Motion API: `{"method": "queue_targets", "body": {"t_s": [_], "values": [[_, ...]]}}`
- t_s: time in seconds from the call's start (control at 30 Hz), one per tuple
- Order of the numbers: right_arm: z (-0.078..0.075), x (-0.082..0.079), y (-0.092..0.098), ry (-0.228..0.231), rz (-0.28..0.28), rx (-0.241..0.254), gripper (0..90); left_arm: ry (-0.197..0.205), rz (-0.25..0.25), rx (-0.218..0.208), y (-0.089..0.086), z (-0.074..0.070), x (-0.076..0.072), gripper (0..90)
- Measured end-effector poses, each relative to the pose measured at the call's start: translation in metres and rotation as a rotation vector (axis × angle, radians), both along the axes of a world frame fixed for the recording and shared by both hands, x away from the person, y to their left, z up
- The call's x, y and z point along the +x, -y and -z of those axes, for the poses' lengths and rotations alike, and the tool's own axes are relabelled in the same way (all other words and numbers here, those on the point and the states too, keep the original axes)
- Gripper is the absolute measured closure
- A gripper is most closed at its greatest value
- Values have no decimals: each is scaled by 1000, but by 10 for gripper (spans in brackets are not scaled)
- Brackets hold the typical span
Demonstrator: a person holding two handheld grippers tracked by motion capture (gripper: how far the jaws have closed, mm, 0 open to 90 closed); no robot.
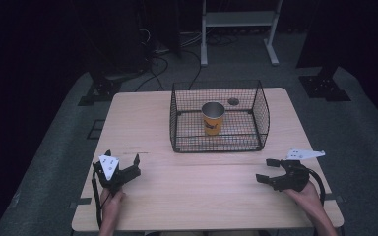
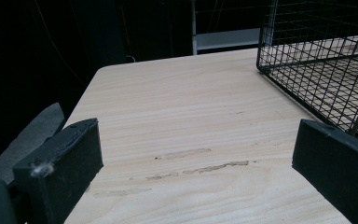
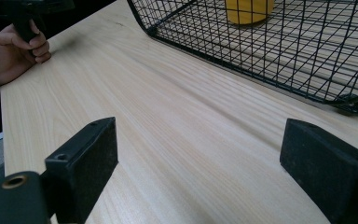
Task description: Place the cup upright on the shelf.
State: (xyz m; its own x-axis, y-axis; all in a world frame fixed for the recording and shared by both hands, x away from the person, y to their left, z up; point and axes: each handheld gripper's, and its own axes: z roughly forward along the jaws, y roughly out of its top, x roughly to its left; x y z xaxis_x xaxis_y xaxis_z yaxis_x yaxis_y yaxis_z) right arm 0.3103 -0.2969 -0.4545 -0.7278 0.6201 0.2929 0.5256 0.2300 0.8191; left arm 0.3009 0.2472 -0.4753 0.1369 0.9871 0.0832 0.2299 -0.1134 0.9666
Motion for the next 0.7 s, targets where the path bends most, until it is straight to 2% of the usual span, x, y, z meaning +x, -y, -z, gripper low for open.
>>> {"method": "queue_targets", "body": {"t_s": [0.2, 0.27, 0.5, 0.6, 0.7], "values": [[5, -6, 0, 0, 6, 15, 105, 0, 0, 2, 0, 0, 0, 8], [7, -9, 2, -11, 0, 56, 105, 0, -1, 4, 1, 0, 0, 8], [13, -23, 7, -5, 39, 109, 107, 1, -3, 7, 1, 0, 0, 8], [19, -33, 6, 8, 67, 81, 107, 0, -3, 10, 2, 0, 0, 8], [20, -42, 4, 22, 62, 84, 107, 0, -1, 10, 2, 0, 1, 8]]}}
